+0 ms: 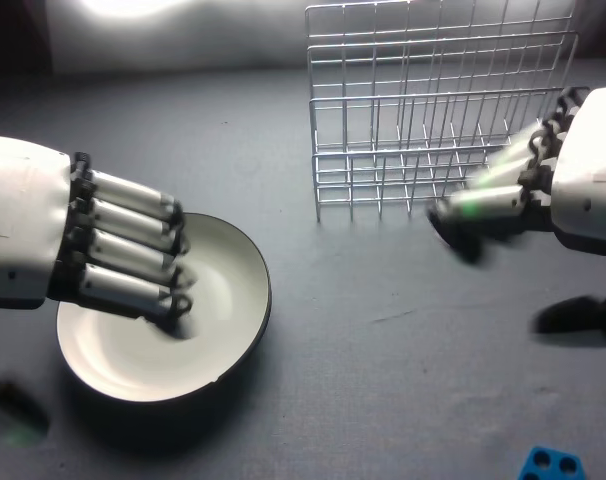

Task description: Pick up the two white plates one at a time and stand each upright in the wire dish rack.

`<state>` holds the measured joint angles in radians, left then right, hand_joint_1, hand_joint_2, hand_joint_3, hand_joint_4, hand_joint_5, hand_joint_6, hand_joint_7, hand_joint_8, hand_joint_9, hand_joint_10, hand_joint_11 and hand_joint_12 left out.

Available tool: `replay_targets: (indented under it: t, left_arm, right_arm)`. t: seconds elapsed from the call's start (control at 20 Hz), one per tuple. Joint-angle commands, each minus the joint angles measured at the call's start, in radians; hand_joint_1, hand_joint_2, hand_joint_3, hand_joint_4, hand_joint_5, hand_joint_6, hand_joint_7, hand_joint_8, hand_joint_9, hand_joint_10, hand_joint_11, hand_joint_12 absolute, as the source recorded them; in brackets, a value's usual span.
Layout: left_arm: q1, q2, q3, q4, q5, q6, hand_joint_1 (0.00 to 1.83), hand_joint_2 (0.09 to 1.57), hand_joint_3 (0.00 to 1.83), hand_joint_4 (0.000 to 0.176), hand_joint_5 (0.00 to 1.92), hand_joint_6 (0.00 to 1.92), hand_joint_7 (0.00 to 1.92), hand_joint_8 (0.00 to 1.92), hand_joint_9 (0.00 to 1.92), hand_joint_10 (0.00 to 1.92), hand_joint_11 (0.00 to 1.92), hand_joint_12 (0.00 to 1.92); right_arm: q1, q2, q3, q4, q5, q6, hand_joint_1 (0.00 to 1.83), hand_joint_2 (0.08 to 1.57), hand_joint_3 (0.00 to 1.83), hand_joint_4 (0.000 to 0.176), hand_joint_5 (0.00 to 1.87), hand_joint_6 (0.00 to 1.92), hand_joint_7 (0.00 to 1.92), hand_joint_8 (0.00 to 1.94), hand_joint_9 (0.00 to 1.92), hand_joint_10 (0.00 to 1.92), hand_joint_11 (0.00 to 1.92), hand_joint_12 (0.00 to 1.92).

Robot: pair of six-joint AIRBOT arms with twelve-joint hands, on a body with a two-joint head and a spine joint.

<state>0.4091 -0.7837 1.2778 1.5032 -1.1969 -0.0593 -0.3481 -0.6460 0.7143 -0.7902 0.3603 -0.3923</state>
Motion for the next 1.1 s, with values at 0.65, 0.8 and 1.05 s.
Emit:
replay_targets:
  t: [0.65, 0.8, 1.05]
  left_arm:
    - [-0.254, -0.012, 0.07, 0.22, -0.11, -0.126, 0.0, 1.05, 0.01, 0.0, 0.04, 0.01, 0.01, 0.0, 0.0, 0.0, 0.0, 0.0]
    - [-0.292, -0.015, 0.092, 0.221, -0.139, -0.137, 0.0, 1.05, 0.01, 0.0, 0.07, 0.01, 0.03, 0.01, 0.02, 0.01, 0.03, 0.02]
    - [-0.234, -0.049, 0.138, 0.218, -0.151, -0.146, 0.0, 1.04, 0.0, 0.0, 0.04, 0.0, 0.0, 0.0, 0.0, 0.0, 0.01, 0.0]
  right_arm:
    - [0.01, -0.011, -0.006, 0.035, 0.046, -0.047, 0.0, 1.19, 0.0, 0.0, 0.0, 0.0, 0.0, 0.0, 0.0, 0.0, 0.0, 0.0]
    - [0.0, -0.018, -0.006, 0.162, 0.065, -0.169, 0.0, 1.19, 0.0, 0.0, 0.0, 0.0, 0.0, 0.0, 0.0, 0.0, 0.0, 0.0]
    - [-0.05, -0.02, -0.007, 0.329, 0.217, -0.319, 0.0, 1.18, 0.0, 0.0, 0.0, 0.0, 0.0, 0.0, 0.0, 0.0, 0.0, 0.0]
